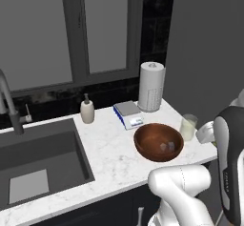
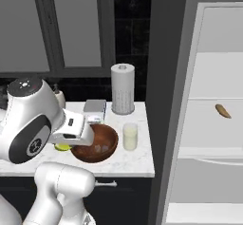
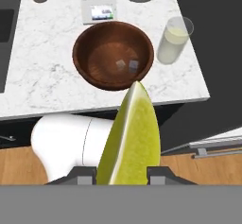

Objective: Grab a lemon wedge from the fridge and one ice cube from the ice bowl, and put them in the glass of lemonade.

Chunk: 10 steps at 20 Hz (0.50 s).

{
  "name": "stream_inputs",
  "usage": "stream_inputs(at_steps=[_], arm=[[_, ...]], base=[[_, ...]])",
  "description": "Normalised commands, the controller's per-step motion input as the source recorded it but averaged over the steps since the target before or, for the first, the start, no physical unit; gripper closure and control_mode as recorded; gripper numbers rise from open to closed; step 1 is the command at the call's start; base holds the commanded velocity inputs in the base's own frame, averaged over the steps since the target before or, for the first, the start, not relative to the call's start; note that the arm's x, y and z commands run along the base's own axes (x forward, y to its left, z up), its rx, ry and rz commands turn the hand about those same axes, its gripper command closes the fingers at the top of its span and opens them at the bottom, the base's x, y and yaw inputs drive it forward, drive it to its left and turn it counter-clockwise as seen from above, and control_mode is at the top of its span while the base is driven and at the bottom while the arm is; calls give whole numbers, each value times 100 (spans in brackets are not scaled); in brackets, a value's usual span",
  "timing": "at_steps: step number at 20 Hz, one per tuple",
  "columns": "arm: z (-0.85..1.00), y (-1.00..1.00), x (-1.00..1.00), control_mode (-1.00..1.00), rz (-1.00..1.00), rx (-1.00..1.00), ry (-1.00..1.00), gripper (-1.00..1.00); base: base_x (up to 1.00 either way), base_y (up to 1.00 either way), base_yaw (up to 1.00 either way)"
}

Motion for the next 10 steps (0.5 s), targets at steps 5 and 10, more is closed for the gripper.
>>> stream_inputs(at_steps=[5, 10], arm=[[17, -3, 24, -100, 1, -3, 8, 100], [31, -1, 43, -100, 1, -9, 13, 100]], base=[[21, 0, 0], [0, 0, 0]])
